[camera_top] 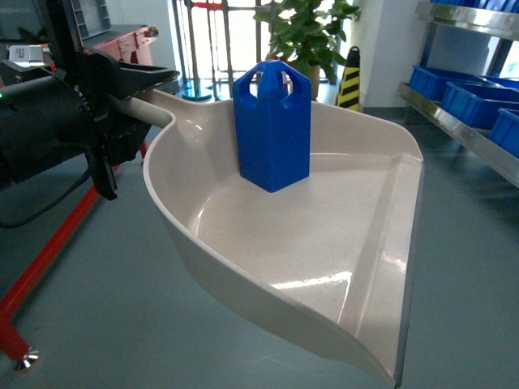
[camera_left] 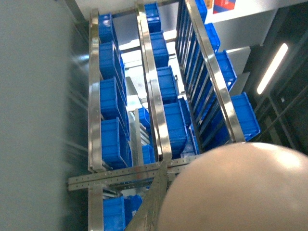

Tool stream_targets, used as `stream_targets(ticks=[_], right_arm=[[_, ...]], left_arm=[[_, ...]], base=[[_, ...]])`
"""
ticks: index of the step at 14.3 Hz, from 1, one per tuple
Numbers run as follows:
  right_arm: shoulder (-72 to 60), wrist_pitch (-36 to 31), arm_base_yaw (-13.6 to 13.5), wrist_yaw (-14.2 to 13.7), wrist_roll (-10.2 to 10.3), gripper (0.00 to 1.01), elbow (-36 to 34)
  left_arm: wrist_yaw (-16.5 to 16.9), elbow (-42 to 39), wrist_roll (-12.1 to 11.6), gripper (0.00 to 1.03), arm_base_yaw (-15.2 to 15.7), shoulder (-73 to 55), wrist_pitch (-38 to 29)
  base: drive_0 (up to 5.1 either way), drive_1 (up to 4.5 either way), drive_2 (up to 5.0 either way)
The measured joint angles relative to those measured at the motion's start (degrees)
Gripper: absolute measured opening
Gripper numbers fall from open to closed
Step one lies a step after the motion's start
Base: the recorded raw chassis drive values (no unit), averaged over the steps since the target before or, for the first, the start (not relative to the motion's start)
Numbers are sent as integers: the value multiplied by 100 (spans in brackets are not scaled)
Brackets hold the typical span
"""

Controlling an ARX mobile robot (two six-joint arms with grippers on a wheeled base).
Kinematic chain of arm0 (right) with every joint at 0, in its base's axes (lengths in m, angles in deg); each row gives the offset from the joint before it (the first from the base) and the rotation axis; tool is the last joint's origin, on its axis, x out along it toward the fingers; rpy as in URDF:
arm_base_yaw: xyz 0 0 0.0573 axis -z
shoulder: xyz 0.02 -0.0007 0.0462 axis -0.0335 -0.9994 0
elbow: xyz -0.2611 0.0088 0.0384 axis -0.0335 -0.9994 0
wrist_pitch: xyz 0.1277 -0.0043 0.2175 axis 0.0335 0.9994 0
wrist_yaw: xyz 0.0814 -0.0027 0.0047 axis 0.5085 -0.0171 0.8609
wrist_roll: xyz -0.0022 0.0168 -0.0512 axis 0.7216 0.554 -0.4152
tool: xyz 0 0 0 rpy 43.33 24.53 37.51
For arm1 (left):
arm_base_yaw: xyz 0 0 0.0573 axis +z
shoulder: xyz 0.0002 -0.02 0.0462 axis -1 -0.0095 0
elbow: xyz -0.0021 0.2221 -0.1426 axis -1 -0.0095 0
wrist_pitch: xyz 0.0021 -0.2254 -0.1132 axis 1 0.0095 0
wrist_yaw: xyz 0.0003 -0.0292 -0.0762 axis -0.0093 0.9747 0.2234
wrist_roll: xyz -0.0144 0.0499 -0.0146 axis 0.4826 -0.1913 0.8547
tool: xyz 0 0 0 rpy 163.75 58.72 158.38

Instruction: Place part in tray to right shelf

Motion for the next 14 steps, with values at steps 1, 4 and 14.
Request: stream_targets(ticks=[1,4,14], right_arm=[[0,4,0,0,0,98,0],[7,2,0,0,0,98,0],[20,2,0,0,0,98,0]], left_arm=[[24,0,0,12,-13,0,2],[24,0,0,12,-17,0,4],[26,0,0,12,-22,0,0]], base=[[-173,-173,-173],[-172,-172,-172],[-169,-169,-169]])
